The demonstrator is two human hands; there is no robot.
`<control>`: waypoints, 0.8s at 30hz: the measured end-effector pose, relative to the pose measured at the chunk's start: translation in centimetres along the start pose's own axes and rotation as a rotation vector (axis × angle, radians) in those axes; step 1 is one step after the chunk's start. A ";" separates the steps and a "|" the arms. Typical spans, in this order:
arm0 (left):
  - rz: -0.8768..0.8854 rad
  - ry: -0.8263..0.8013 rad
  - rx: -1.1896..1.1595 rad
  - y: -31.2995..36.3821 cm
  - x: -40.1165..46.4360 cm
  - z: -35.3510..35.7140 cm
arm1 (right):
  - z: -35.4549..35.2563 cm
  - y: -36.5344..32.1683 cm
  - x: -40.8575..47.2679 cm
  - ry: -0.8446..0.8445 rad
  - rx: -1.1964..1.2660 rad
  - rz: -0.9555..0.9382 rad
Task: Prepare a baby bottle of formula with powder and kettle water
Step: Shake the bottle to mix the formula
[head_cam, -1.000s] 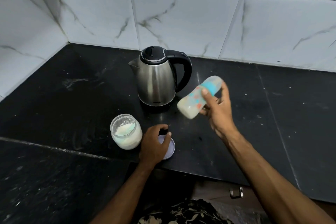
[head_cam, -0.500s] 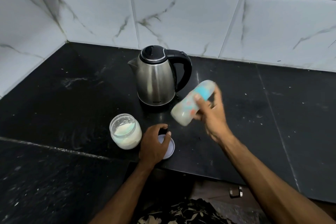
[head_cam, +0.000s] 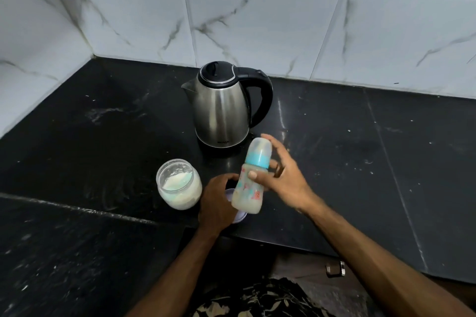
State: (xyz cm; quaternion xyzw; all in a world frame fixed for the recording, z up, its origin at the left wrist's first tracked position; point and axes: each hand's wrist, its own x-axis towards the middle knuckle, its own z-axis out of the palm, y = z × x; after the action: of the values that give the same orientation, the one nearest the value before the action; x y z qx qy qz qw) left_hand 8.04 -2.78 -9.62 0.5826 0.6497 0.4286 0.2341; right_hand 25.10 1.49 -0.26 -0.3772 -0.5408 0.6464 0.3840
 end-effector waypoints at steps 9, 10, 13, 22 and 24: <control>-0.010 0.060 0.042 0.3 -0.1 0.0 | -0.9 -1.5 1.0 0.240 0.184 -0.077; -0.019 0.025 0.032 0.1 0.0 -0.1 | -0.4 -0.9 0.4 0.125 0.106 -0.036; -0.042 -0.015 0.009 0.0 0.0 -0.1 | -0.5 -0.7 -0.1 0.043 0.017 -0.038; -0.010 0.017 0.039 0.0 0.0 -0.2 | -0.1 -0.3 0.0 0.150 0.161 -0.017; -0.012 -0.055 0.044 -0.2 -0.1 -0.2 | 0.0 0.5 -0.6 0.011 0.032 0.023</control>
State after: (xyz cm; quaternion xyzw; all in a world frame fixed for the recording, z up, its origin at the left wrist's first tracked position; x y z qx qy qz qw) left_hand 7.75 -2.90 -9.69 0.5952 0.6558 0.3965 0.2416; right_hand 25.27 0.92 -0.67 -0.3806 -0.5239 0.6572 0.3856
